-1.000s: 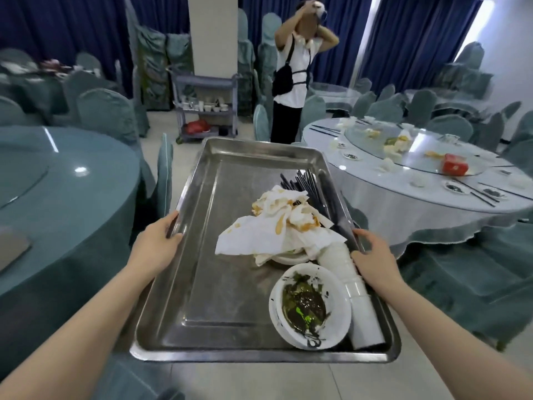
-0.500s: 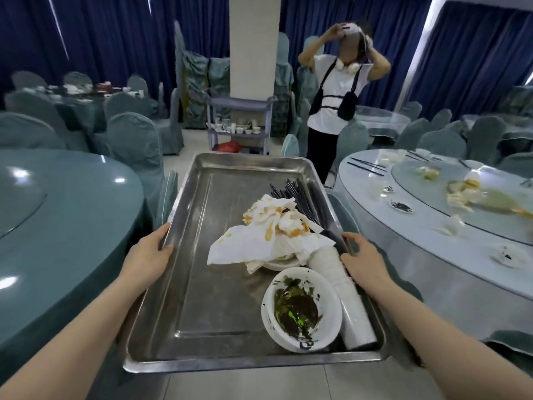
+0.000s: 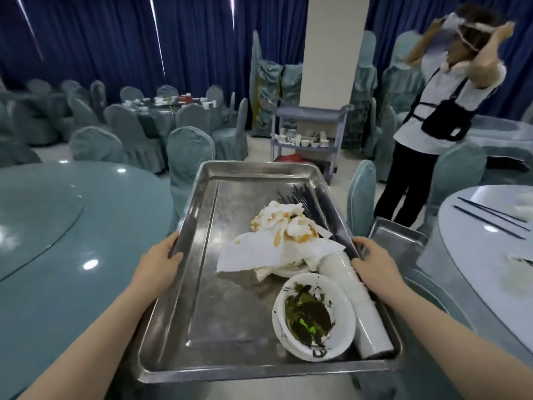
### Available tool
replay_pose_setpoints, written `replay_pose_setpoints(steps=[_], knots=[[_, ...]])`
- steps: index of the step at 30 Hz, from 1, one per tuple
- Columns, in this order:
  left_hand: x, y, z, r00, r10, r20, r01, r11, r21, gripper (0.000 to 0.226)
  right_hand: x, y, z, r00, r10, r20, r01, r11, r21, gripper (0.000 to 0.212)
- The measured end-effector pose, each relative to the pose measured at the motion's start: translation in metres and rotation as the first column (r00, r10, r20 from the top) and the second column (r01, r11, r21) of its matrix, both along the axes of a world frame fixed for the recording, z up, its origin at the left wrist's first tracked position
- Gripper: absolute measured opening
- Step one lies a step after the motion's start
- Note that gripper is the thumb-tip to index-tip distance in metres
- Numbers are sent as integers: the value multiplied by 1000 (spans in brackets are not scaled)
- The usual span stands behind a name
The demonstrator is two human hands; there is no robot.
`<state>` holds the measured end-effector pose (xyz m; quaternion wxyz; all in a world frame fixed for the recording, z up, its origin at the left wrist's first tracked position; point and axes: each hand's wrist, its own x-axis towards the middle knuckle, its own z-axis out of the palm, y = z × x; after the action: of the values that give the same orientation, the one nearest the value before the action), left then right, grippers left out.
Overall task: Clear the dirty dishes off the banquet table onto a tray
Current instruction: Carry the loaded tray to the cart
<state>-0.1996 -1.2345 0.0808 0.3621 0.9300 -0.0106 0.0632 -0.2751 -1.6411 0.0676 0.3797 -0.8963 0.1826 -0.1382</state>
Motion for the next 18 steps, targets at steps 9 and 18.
replay_pose_setpoints(steps=[9,18], knots=[[233,-68,-5,999,-19,-30,20,998,62,55,225,-67,-15,1000,-17,-21,18,997,77,49],[463,-187,-2,1000,8,9,-9,998,63,54,460,-183,-11,1000,2,-12,-1,997,75,49]])
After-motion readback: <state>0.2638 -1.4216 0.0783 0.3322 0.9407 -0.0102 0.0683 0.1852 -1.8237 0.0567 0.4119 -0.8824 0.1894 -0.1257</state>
